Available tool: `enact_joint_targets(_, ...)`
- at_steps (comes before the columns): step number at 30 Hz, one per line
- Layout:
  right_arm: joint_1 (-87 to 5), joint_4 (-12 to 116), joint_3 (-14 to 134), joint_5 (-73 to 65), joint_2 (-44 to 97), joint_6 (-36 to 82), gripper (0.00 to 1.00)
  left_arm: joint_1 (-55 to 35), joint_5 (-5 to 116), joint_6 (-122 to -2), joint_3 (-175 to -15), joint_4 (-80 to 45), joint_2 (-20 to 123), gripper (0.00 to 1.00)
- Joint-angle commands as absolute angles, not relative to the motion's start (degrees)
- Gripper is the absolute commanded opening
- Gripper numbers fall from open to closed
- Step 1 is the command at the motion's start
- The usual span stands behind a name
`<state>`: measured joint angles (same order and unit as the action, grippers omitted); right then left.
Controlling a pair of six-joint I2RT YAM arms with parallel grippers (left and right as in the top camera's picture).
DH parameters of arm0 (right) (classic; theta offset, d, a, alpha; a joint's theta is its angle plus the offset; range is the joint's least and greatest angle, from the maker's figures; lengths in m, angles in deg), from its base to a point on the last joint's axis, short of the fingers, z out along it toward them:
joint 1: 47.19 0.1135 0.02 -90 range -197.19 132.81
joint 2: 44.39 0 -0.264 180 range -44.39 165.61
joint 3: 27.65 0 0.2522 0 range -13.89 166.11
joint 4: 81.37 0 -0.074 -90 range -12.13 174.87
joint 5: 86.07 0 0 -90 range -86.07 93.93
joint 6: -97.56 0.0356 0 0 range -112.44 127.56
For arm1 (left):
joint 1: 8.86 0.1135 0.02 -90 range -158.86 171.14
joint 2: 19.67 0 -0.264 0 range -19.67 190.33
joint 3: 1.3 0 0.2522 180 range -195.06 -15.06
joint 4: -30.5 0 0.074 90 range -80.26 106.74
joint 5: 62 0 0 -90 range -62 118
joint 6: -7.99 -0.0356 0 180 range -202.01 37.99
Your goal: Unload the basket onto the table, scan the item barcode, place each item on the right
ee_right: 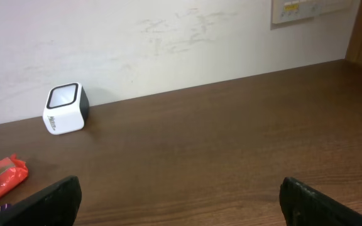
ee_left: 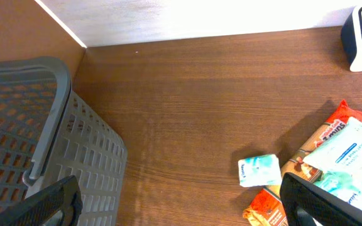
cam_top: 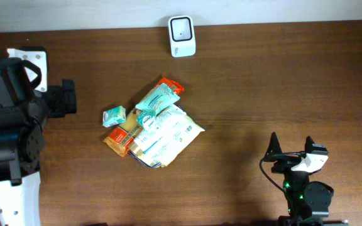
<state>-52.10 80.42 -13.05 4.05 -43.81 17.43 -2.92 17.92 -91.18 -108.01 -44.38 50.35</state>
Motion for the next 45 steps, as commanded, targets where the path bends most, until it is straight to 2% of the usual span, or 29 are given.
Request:
enact_joint_targets(1,-52.5,80.4,-13.6,4.7,-44.2,17.0,0.99,-2.7,18.1,-90.2,-108.1,-44.7,50.5,0.99)
enact_joint_targets(4,-52.5,84.7,-13.6,2.6,-44.2,17.5,0.99,-2.7,18.1,-90.2,-108.1,-45.1,50.5,0.99)
enact_joint_targets(7,-52.5,93.6,-12.7,-5.7,-44.2,17.4,0.99,-2.7,18.1,-90.2,-108.1,-46.0,50.5,0.99)
enact_joint_targets(11,-52.5,91.2,-5.0,-12.2,-38.6,17.1,0.99,-2.7,18.1,-90.2,-108.1,-46.0,50.5,0.99)
enact_joint_targets(14,-52.5,88.1,5.5,-19.2,-25.9,15.3,0.99,-2.7,18.1,-90.2,-108.1,-46.0,50.5,0.99)
enact_joint_targets(17,-52.5,82.6,20.9,-28.6,-7.3,15.3,0.99,-2.7,18.1,-90.2,-108.1,-46.0,50.5,0.99)
enact_joint_targets(22,-51.0,53.4,59.7,-40.9,29.8,15.2,0.99,-2.7,18.1,-90.2,-108.1,-46.0,50.5,0.99)
enact_joint_targets(25,-44.2,40.7,76.8,-40.9,46.4,13.3,0.98,-2.7,18.1,-90.2,-108.1,-46.0,50.5,0.99)
enact_joint_targets(27,-38.3,37.8,84.1,-40.9,55.8,13.3,0.98,-2.7,18.1,-90.2,-108.1,-46.0,50.5,0.99)
enact_joint_targets(30,-31.0,42.0,86.4,-40.2,65.3,14.4,0.99,-2.7,18.1,-90.2,-108.1,-46.0,50.5,0.99)
enact_joint_targets(33,-27.6,49.3,86.4,-40.4,70.6,16.0,0.99,-2.7,18.1,-90.2,-108.1,-46.0,50.5,0.99)
enact_joint_targets(34,-26.4,50.2,86.4,-39.3,71.6,18.7,0.99,-2.7,18.1,-90.2,-108.1,-46.0,50.5,0.99)
enact_joint_targets(35,-24.9,50.7,86.4,-35.2,72.6,23.9,0.95,-2.7,18.1,-90.2,-108.1,-46.0,50.5,0.99)
enact_joint_targets(37,-20.9,49.6,86.4,-20.4,74.0,37.9,0.88,-2.7,18.1,-90.2,-108.1,-46.0,50.5,0.99)
enact_joint_targets(40,-16.5,49.8,86.4,-7.5,74.8,46.7,0.82,-2.7,18.1,-90.2,-108.1,-46.0,50.5,0.99)
enact_joint_targets(45,-13.8,50.0,86.4,-5.1,78.9,54.0,0.76,-2.7,18.1,-90.2,-108.1,-46.0,50.5,0.99)
